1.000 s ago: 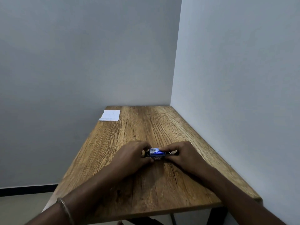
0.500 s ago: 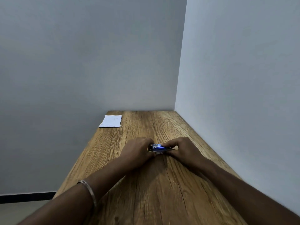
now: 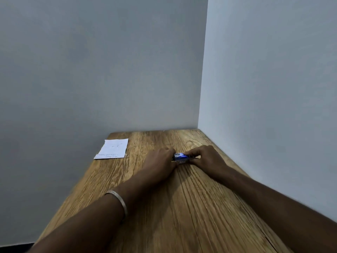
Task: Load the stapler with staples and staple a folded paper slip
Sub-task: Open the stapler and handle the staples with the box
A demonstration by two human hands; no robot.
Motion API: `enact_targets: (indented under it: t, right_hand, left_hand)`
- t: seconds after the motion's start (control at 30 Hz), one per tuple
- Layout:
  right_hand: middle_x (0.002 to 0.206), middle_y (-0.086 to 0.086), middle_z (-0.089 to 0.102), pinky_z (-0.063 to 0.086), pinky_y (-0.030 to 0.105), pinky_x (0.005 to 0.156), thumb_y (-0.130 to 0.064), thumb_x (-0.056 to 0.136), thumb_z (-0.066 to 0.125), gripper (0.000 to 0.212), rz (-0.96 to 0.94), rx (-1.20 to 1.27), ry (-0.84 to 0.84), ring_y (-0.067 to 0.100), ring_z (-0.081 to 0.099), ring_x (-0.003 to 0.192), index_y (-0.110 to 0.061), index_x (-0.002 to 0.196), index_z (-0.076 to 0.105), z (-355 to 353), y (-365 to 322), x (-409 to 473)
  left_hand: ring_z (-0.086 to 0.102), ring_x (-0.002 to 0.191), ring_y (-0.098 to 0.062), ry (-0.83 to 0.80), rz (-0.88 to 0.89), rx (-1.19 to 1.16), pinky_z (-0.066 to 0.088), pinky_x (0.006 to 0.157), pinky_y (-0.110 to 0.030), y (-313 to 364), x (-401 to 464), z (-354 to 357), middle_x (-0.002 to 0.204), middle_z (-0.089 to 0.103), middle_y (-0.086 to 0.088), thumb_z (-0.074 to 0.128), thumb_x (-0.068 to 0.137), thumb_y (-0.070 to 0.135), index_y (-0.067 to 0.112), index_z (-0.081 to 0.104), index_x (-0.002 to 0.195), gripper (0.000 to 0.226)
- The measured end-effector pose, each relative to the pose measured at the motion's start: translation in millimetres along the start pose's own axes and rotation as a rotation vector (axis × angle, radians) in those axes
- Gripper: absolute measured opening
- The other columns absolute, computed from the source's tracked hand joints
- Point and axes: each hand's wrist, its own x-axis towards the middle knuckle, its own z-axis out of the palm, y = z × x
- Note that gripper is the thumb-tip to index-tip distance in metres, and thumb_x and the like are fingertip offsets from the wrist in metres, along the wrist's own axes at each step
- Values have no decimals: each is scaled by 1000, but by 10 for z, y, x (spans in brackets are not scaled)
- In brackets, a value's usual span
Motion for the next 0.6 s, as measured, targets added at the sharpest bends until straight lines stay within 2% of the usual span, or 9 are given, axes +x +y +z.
enact_targets:
  t: [0.13,0.27,0.4,0.6]
  right_hand:
    - [107,-8,76,48,21,79,-27,81,78,30,-13,-16,6,2,65,94,-33,111,74,69,187,333]
    - [108,-6,75,45,17,76,-24,81,78,30,-18,-7,14,4,65,93,-30,111,75,126,364,618]
    - [107,-4,76,53,28,83,-22,81,77,30,-19,3,10,8,67,94,-29,110,75,160,495,842]
    - [103,-8,77,48,17,77,-18,80,78,30,-30,27,30,-1,66,88,-31,107,76,254,663,1091]
  left_hand:
    - [63,87,-19,22,-9,22,55,76,-39,-141,323,180,109,67,-2,55,93,42,19,58,122,37]
    - [62,84,-19,11,2,43,56,76,-39,-274,618,338,109,66,-3,55,94,43,18,58,122,38]
    - [62,87,-21,22,21,88,55,75,-37,-368,869,448,107,67,-3,56,93,42,17,60,119,36]
    - [63,91,-22,23,27,146,52,73,-36,-492,1143,594,108,68,-4,56,94,40,16,60,120,36]
